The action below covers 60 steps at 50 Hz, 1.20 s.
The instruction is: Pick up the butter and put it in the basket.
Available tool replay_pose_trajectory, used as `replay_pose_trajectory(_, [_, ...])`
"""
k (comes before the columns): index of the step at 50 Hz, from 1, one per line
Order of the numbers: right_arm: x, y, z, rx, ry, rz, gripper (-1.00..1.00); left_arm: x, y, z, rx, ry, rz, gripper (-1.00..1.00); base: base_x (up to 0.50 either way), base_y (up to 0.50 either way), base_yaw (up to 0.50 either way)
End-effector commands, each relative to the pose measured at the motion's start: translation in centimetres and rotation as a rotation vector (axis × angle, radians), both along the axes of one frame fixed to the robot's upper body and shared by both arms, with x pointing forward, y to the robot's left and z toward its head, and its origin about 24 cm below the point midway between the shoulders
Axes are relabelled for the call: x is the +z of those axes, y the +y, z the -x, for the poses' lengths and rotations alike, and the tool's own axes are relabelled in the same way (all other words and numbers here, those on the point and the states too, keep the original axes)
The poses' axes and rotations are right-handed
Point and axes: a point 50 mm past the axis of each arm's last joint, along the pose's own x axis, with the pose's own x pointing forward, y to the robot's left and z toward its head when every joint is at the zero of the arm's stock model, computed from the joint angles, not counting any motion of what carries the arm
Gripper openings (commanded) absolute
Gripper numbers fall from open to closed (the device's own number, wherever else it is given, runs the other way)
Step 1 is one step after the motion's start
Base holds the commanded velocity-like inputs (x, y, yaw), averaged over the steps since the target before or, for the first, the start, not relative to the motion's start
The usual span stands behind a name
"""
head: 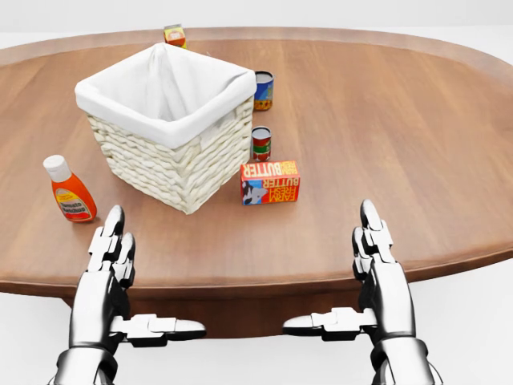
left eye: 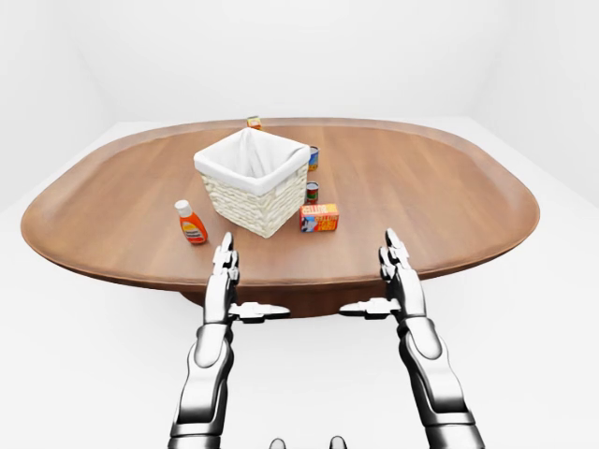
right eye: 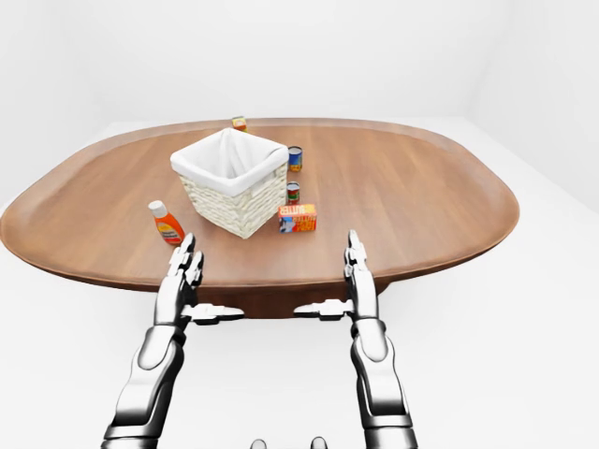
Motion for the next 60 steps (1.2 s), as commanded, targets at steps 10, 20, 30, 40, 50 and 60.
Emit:
replay_pose_trajectory(10, [-0.2,-0.6,-0.1,0.004,0.023,-0.006,1.0,-0.1,0.7,-0.1,-0.007,0.01,0.002,1.0,0.0,0.0,0.0])
replay_pose_trajectory(20, [-0.3,-0.6,-0.2,0.002,0.027,0.003,1.0,-0.1,0.7,-0.1,-0.008,0.01,0.003,1.0,0.0,0.21,0.0])
replay_pose_trajectory(30, [-0.4,-0.6,-0.3,0.0,0.028,0.003,1.0,-0.2,0.7,-0.1,-0.007,0.01,0.003,1.0,0.0,0.5,0.0])
replay_pose_trajectory(40, [0.0,-0.9,-0.5,-0.008,0.03,0.011,1.0,0.3,1.1,-0.4,-0.007,0.013,0.01,1.0,0.0,0.36,0.0])
replay_pose_trajectory(50, [1.4,-1.2,-1.6,-0.017,0.002,0.041,1.0,1.3,1.2,-1.0,-0.001,0.001,0.007,1.0,0.0,0.0,0.0])
replay_pose_trajectory(60, [4.0,-1.6,-3.5,-0.02,-0.088,0.063,1.0,4.7,2.3,-1.6,0.053,-0.133,-0.024,1.0,0.0,0.0,0.0])
